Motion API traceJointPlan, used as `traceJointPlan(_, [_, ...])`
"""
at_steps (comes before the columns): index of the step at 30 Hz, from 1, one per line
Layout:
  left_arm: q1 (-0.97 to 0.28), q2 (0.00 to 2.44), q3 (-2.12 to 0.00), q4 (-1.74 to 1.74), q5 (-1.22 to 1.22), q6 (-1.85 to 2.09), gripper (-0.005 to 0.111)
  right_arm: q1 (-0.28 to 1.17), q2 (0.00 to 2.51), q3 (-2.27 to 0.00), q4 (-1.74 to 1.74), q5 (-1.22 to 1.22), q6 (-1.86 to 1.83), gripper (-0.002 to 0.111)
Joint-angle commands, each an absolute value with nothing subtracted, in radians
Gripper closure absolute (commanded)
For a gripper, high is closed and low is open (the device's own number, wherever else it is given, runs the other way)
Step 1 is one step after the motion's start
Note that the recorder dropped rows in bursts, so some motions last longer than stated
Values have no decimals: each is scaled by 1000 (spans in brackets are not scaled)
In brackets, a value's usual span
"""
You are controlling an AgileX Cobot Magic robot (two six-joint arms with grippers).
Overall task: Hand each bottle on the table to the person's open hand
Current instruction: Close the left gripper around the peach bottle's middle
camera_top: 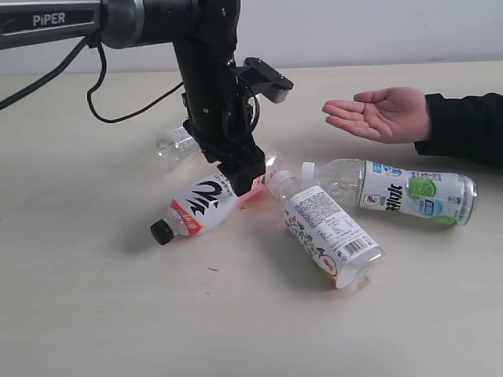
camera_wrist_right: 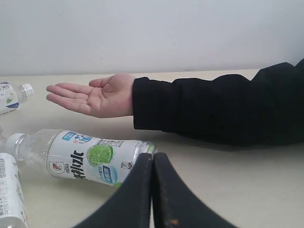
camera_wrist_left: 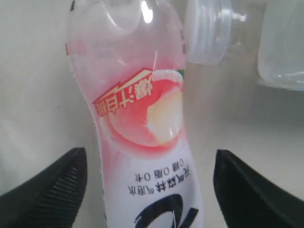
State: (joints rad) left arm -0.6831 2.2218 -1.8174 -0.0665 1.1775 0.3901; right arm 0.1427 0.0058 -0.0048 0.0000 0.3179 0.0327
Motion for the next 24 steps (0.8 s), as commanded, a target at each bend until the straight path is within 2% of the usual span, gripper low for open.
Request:
traceJointPlan(1, [-687, 2246, -1823, -53, 1148, 355, 35, 139, 0, 0, 0, 312, 32, 108])
traceJointPlan(24, [-683, 2298, -1823, -55, 1112, 351, 35, 139, 0, 0, 0, 312, 30, 108])
